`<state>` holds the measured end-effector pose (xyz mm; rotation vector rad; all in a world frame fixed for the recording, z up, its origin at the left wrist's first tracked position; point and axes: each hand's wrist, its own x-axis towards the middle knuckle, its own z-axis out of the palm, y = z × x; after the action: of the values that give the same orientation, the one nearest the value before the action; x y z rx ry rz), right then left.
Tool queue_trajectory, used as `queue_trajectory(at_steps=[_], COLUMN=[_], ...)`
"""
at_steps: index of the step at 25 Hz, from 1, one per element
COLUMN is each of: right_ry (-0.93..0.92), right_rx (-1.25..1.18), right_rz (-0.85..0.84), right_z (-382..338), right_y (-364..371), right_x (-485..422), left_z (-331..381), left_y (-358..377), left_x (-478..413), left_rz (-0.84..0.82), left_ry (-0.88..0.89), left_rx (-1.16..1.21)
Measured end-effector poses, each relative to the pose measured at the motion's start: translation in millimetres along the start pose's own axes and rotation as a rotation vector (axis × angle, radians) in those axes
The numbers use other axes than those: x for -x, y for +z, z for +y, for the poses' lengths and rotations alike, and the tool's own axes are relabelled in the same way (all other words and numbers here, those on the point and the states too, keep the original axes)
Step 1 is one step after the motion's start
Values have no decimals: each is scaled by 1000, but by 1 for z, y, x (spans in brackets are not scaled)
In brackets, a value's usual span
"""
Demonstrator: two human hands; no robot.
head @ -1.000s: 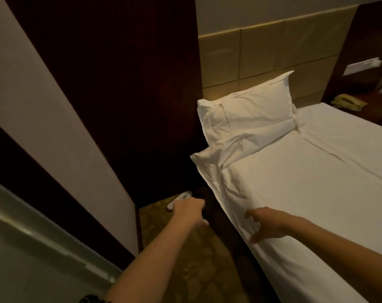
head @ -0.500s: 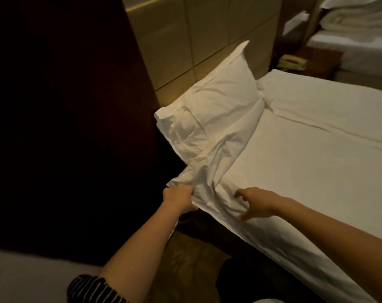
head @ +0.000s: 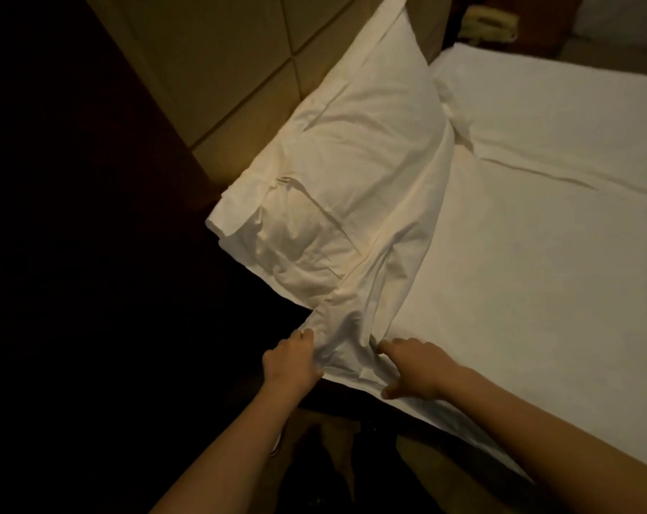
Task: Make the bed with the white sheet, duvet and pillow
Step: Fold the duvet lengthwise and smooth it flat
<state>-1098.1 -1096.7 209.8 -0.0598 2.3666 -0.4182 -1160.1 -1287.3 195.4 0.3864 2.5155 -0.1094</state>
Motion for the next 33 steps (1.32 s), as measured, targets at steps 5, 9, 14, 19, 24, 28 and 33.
queue_trajectory(at_steps=[5,9,14,19,24,28,33], right_ry=[111,160,216,267,387,529,654], right_rx=[1,-81,-137,-154,-189,-393,-353], right_rz=[-52,-33,7,32,77,104,312], right_z=[2,-8,-25,-39,-58,-79,-70], right_y=[26,50,71,74,80,78,60], right_x=[-39,-67,-71,-64,-41,-16,6], left_z=[-10,-8,-24,-16,-4,14,30], left_y=[24,58,70,72,72,47,18], left_x=[-102,-147,-166,-142,-88,-58,-45], left_rz=[-132,-164,-211,-345,-333,-306,-219], left_ry=[-74,73,158,268,308,309,324], left_rx=[-11,49,198,120,507,711,621])
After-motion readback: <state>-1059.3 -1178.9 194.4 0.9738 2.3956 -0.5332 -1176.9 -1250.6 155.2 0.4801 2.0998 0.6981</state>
